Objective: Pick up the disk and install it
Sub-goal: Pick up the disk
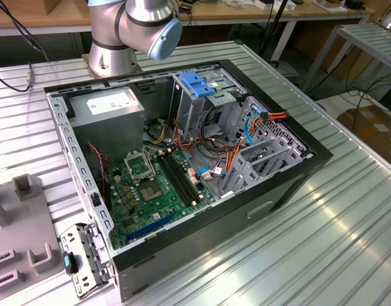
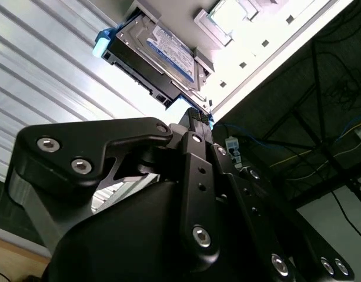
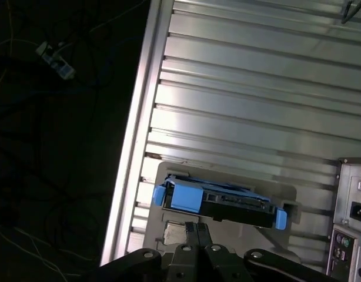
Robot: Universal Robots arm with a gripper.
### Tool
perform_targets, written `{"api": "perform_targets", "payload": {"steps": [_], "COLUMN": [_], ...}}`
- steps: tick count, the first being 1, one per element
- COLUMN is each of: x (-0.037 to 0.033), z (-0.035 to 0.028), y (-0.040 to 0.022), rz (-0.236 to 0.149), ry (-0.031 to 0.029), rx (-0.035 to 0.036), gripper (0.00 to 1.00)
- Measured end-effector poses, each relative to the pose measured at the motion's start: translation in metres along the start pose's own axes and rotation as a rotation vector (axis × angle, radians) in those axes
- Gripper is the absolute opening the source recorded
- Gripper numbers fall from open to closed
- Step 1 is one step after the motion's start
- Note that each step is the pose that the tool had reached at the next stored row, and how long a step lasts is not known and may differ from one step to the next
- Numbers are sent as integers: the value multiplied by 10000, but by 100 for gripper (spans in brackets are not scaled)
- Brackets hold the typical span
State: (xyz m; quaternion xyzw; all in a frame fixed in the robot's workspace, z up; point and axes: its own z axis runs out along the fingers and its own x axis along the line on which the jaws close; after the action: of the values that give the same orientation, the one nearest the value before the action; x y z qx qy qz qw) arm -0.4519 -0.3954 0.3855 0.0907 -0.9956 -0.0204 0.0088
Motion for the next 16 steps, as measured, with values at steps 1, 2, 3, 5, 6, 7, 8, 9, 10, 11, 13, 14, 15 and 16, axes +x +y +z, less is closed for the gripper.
{"api": "perform_targets", "payload": {"steps": [1,2,3,5,6,7,8,9,10,11,13,14,15,16], "x": [0,0,0,0,0,0,0,0,0,0,0,0,0,0], "z": [0,0,0,0,0,0,0,0,0,0,0,0,0,0], "y": [0,0,0,0,0,0,0,0,0,0,0,0,0,0], "rz": [-51,-88,-151,-248,-297,-361,-409,-471,-537,-601,-709,-762,-818,-879], "ry": [2,4,7,11,12,16,17,20,22,25,30,32,35,37], "rx": [1,2,2,3,4,5,5,7,7,8,10,11,12,13], "gripper": [11,11,11,11,11,11,11,11,11,11,11,11,11,11]}}
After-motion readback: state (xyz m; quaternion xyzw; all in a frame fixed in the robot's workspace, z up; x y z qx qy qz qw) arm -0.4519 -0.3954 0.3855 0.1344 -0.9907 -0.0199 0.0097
